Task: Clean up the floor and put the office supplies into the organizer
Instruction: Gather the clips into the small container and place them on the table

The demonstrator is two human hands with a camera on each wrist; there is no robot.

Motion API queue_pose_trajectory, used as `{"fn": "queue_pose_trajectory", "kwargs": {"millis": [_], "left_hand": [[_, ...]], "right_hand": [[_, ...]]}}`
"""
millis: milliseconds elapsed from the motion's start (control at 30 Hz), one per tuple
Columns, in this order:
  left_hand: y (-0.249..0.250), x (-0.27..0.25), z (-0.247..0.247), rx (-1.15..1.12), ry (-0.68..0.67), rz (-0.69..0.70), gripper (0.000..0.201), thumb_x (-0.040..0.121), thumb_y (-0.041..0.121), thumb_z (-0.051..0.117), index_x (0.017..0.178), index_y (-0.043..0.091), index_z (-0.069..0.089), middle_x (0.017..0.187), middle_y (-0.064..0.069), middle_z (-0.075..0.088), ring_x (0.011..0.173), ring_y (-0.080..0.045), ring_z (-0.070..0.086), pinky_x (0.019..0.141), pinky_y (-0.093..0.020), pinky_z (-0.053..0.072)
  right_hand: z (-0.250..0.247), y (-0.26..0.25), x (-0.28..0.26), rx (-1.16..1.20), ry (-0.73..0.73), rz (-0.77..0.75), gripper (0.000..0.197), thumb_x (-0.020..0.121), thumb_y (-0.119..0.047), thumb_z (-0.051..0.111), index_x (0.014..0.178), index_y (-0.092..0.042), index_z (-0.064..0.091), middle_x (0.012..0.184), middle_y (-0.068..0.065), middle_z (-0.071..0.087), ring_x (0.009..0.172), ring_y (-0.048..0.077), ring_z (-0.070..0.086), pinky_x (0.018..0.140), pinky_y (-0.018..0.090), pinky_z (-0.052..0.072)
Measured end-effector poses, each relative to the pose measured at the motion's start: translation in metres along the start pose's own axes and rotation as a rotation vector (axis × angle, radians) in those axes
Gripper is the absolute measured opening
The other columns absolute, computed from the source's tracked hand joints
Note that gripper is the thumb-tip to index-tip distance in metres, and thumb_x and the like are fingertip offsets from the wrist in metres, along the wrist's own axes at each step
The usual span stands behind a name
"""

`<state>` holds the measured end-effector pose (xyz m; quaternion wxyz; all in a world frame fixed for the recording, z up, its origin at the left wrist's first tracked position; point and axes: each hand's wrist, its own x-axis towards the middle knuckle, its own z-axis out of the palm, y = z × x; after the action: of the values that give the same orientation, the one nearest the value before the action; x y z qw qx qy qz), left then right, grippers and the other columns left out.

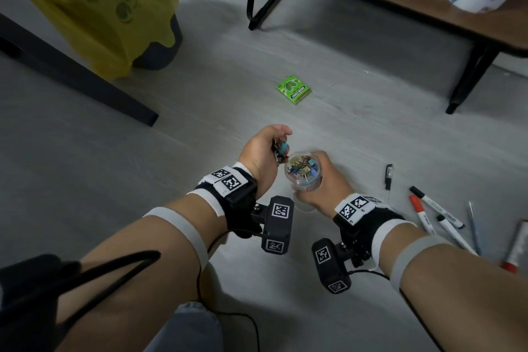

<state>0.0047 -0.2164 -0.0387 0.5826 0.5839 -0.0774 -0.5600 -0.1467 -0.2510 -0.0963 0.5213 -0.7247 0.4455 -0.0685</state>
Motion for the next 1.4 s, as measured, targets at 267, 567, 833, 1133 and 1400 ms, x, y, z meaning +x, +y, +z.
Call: {"fn": "queue_pose_trajectory", "kwargs": {"millis": [267,567,833,1133,1400], "left_hand": [[-0.001,-0.010,0.021,0.003,-0.105,-0.063,0.028,0.073,0.030,0.049,0.090,0.010,0.057,0.082,-0.004,0.050,0.072,-0.017,0.051,0.068,-0.028,0.045],[0.001,-0.006,0.004,0.140,-0.109,0.058,0.043,0.101,0.028,0.032,0.086,0.003,0.064,0.091,-0.015,0.066,0.091,-0.024,0.062,0.089,-0.032,0.049],[-0.005,0.004,-0.016,0.280,0.153,0.208,0.029,0.098,0.030,0.054,0.082,0.008,0.065,0.085,-0.010,0.069,0.085,-0.022,0.067,0.082,-0.037,0.056],[-0.030,-0.002,-0.040,0.132,-0.104,-0.363,0.044,0.097,0.047,0.050,0.126,0.016,0.062,0.120,-0.014,0.070,0.108,-0.032,0.068,0.080,-0.045,0.059],[-0.021,0.014,-0.086,0.043,0.151,-0.282,0.032,0.096,0.041,0.056,0.115,0.016,0.064,0.119,-0.018,0.066,0.103,-0.035,0.065,0.071,-0.042,0.059]], "right_hand": [[0.002,-0.014,-0.004,-0.008,-0.024,0.048,0.082,0.064,-0.032,0.086,0.130,-0.026,0.039,0.117,-0.005,0.066,0.102,0.017,0.065,0.092,0.036,0.053],[0.006,-0.015,-0.003,0.020,0.054,0.041,0.075,0.064,-0.025,0.087,0.125,-0.029,0.044,0.111,-0.009,0.066,0.099,0.014,0.063,0.084,0.027,0.050],[0.008,-0.010,-0.001,0.024,0.066,0.007,0.069,0.065,-0.026,0.087,0.119,-0.032,0.044,0.104,-0.010,0.067,0.092,0.014,0.066,0.082,0.031,0.054],[0.015,-0.012,0.006,-0.013,-0.059,-0.070,0.082,0.063,-0.042,0.087,0.132,-0.034,0.044,0.118,-0.007,0.058,0.105,0.008,0.059,0.090,0.026,0.049],[0.014,0.006,0.053,-0.748,-0.286,0.118,0.090,0.085,-0.020,0.064,0.152,-0.045,0.010,0.164,0.001,-0.015,0.152,0.030,0.002,0.120,0.052,0.020]]}}
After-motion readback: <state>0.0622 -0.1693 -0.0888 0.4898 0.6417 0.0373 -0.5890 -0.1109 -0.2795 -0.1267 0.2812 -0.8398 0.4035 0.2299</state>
